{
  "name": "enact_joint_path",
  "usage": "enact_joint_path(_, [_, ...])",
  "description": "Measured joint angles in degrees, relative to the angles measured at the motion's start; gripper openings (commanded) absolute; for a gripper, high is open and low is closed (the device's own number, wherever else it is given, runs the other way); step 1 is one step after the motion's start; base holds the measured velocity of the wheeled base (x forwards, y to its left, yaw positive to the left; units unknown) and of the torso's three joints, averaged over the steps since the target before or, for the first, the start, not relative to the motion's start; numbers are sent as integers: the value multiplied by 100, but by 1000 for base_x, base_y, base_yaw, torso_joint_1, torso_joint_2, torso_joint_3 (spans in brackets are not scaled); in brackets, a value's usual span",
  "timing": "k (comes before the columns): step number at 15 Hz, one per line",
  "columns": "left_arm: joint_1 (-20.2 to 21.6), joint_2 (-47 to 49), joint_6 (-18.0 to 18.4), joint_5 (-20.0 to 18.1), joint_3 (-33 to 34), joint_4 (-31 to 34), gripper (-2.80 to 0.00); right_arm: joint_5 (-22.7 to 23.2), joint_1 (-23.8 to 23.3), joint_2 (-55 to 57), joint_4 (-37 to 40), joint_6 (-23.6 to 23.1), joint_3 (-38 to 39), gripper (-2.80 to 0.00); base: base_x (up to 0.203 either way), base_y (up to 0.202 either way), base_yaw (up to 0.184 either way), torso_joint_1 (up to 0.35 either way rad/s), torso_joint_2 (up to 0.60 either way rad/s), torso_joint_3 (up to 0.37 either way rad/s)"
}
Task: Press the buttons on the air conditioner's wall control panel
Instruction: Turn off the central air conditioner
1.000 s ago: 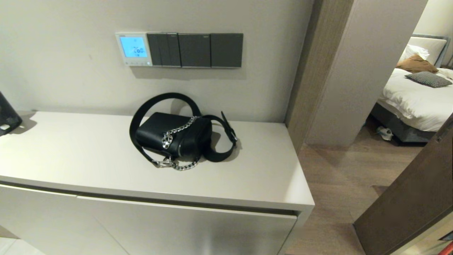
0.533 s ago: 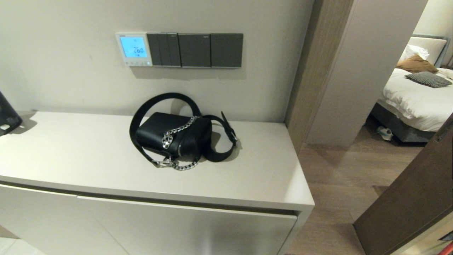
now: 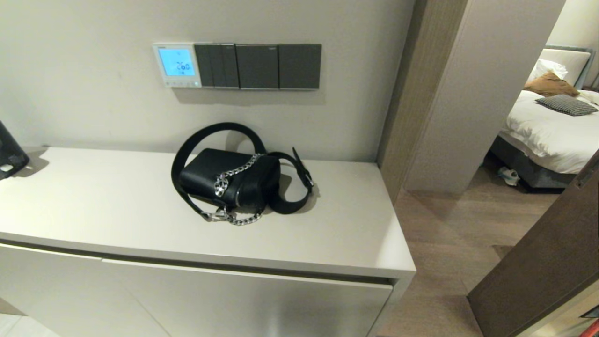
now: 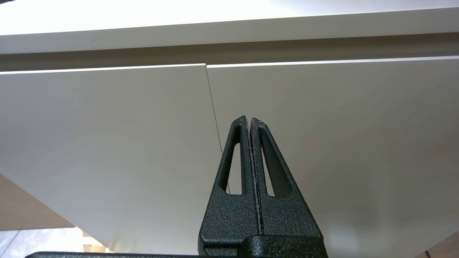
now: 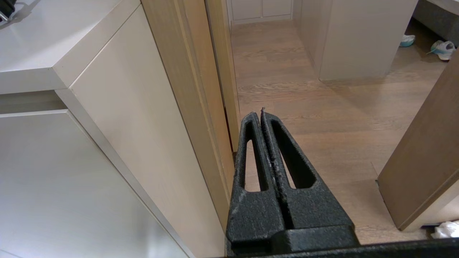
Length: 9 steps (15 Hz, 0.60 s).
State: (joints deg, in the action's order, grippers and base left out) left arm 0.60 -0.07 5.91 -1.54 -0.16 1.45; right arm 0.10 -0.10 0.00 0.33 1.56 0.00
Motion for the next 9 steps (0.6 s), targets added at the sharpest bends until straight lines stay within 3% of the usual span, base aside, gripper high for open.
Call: enact_joint_path(9, [0, 0, -90, 15, 16, -11, -280, 0, 0, 0, 0, 0, 0, -280, 0, 0, 0, 0, 0, 0])
